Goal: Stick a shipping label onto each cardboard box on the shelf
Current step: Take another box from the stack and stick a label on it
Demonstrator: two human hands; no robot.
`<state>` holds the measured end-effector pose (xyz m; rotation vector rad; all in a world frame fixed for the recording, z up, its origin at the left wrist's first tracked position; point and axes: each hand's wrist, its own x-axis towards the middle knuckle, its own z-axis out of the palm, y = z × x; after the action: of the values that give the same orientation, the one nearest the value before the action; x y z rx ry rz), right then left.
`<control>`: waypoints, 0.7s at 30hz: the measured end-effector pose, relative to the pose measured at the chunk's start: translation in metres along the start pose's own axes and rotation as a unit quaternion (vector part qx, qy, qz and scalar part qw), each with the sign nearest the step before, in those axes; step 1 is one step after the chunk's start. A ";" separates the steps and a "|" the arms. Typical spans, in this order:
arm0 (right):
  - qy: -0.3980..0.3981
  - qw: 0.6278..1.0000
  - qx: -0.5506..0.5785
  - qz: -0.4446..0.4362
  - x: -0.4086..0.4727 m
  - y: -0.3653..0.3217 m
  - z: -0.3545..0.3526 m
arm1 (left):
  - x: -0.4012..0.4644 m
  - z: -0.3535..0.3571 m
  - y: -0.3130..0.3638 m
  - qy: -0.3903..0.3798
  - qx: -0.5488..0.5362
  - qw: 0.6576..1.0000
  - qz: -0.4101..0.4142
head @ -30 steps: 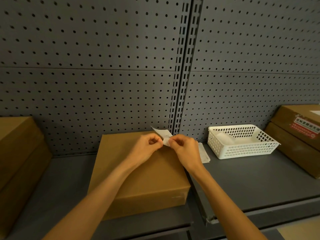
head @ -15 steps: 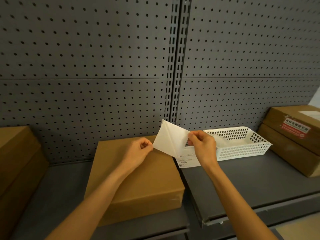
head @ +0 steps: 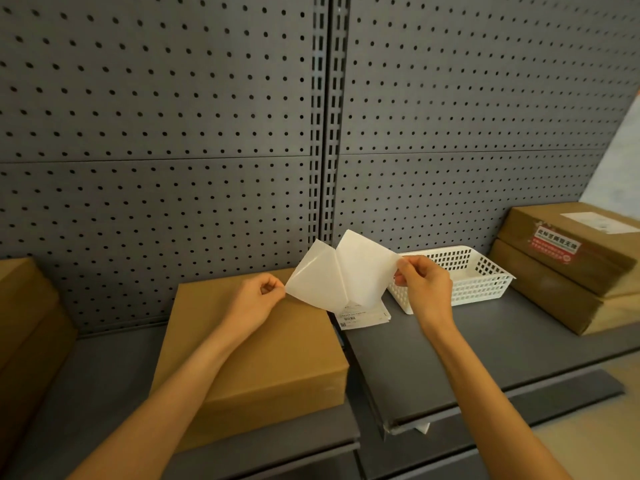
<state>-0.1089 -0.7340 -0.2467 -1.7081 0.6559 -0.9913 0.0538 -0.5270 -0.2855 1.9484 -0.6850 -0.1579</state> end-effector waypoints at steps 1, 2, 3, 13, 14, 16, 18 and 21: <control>0.003 1.000 -0.003 0.001 -0.001 0.000 -0.003 | 0.000 0.000 0.000 -0.001 0.000 1.000 0.002; 0.006 1.000 -0.005 0.002 -0.001 -0.001 -0.006 | -0.001 0.000 0.001 -0.001 0.001 1.000 0.004; 0.011 1.000 -0.007 0.003 -0.002 -0.001 -0.009 | -0.001 0.000 0.001 -0.003 0.002 1.000 0.006; 0.034 0.999 -0.014 0.014 -0.006 0.002 -0.029 | -0.002 -0.002 0.002 -0.004 -0.006 1.000 -0.002; 0.037 0.999 -0.012 0.015 -0.007 0.003 -0.030 | -0.002 -0.002 0.002 -0.005 -0.006 1.000 -0.004; 0.044 0.999 -0.009 0.020 -0.006 0.004 -0.032 | -0.002 -0.002 0.003 -0.004 -0.002 1.000 -0.008; 0.051 0.998 -0.011 0.022 -0.006 0.005 -0.035 | -0.002 -0.002 0.004 -0.003 0.002 1.000 -0.014; 0.058 0.998 -0.007 0.022 -0.007 0.007 -0.038 | -0.002 -0.001 0.004 -0.005 0.005 1.000 -0.021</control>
<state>-0.1446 -0.7498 -0.2497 -1.6501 0.7736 -1.0633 0.0515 -0.5262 -0.2819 1.9726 -0.6527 -0.1896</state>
